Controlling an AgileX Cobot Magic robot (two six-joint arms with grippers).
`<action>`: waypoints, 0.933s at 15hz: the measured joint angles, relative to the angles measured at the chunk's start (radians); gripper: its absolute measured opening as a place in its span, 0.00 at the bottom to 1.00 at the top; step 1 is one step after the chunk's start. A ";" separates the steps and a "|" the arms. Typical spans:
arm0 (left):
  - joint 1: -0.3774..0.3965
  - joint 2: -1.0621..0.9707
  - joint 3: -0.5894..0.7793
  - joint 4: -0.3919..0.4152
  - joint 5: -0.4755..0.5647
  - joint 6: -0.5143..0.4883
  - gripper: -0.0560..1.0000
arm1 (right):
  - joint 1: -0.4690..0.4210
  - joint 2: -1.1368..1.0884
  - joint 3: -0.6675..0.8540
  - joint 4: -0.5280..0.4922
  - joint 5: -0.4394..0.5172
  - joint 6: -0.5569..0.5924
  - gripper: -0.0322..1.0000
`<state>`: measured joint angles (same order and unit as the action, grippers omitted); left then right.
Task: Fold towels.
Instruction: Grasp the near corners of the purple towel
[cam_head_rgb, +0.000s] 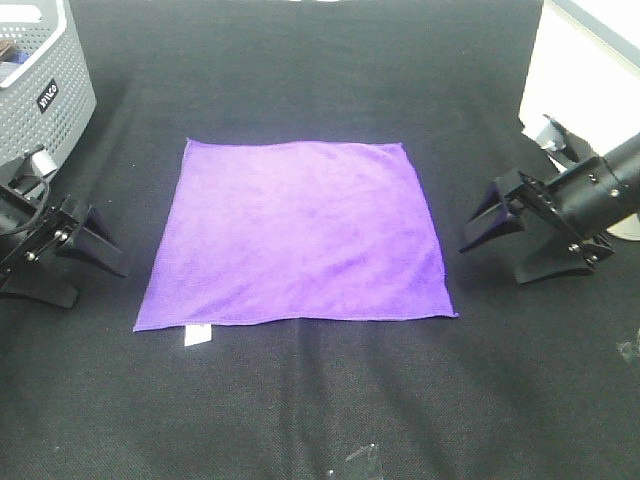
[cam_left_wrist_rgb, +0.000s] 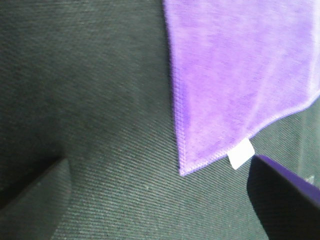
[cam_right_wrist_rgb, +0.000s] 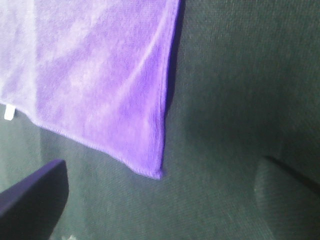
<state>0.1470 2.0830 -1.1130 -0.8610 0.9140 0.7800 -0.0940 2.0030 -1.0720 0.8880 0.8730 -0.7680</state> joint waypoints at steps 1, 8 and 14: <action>0.000 0.006 -0.003 -0.005 0.004 0.000 0.90 | 0.003 0.000 0.000 0.000 -0.008 -0.010 0.96; 0.000 0.018 -0.010 -0.016 0.017 0.000 0.90 | 0.006 0.085 -0.014 0.046 0.014 -0.025 0.94; -0.069 0.019 -0.014 0.011 -0.006 -0.060 0.85 | 0.007 0.125 -0.023 0.080 0.056 0.002 0.82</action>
<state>0.0780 2.1020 -1.1270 -0.8500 0.9080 0.7200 -0.0870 2.1280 -1.0950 0.9680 0.9290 -0.7660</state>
